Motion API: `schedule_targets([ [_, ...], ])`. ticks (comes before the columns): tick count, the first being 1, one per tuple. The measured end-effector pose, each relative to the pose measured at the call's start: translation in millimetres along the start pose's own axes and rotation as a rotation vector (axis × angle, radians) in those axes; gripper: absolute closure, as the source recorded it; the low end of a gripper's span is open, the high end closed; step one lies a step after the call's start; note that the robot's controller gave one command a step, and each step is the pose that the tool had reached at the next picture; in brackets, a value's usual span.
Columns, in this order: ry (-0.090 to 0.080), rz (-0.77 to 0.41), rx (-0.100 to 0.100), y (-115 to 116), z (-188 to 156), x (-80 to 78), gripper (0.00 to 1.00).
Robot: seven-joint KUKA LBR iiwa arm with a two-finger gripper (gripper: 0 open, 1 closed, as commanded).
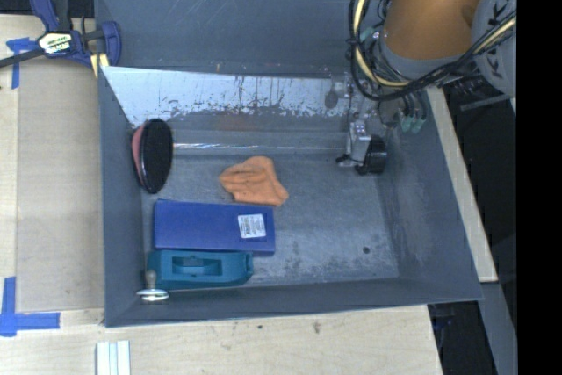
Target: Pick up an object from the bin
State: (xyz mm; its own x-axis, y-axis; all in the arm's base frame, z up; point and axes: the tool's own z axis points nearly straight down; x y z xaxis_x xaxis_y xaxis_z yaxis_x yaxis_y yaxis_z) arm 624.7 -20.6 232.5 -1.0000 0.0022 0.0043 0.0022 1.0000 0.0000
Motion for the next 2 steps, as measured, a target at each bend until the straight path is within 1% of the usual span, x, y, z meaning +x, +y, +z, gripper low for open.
schedule_targets([
  [1, -0.009, 0.0, 0.0, 0, -5, -1.1, 0.0],
  [2, -0.009, -0.023, 0.001, 62, 37, 11.3, 0.0],
])
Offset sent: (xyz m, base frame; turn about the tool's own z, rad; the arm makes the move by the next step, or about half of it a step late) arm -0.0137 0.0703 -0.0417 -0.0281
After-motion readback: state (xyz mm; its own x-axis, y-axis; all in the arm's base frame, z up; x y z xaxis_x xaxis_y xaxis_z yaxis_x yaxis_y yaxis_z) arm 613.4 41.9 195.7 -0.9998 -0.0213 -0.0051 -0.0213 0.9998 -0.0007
